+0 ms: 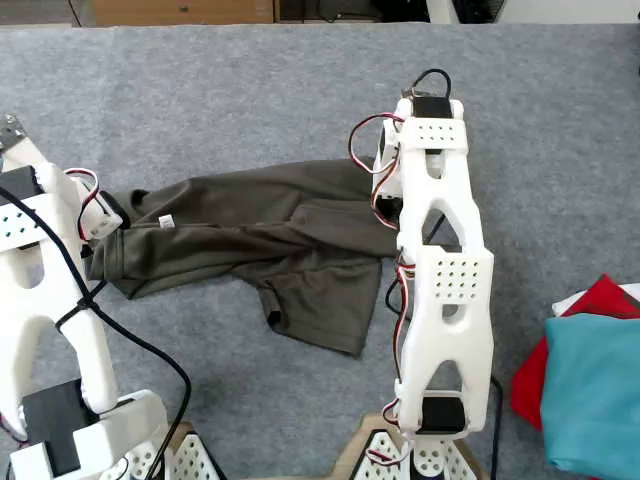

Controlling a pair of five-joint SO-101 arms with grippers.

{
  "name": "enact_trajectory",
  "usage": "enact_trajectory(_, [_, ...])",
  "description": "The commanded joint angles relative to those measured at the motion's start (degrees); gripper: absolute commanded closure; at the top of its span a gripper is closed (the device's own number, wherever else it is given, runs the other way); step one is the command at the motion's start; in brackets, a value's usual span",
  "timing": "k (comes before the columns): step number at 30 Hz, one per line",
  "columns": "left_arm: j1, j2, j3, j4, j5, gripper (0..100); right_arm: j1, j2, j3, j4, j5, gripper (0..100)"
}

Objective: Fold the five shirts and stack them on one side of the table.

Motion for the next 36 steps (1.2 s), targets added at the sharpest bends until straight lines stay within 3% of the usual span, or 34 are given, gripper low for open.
enact_trajectory(1, [-0.5,-2.1,-0.2,-0.2,-0.2,78,-1.3,-0.4,-3.0,-0.4,-0.1,97.1])
enact_trajectory(15, [-0.5,-2.1,-0.2,0.2,0.6,78,0.2,-0.3,-12.4,4.5,-1.4,99.3])
enact_trajectory(23, [-0.5,2.2,-0.2,-2.6,12.7,78,0.0,-0.2,-12.1,4.5,-1.4,99.3])
enact_trajectory(36, [-0.7,24.3,-16.2,-4.7,0.7,78,-0.1,-0.1,-11.9,4.5,-1.3,99.3])
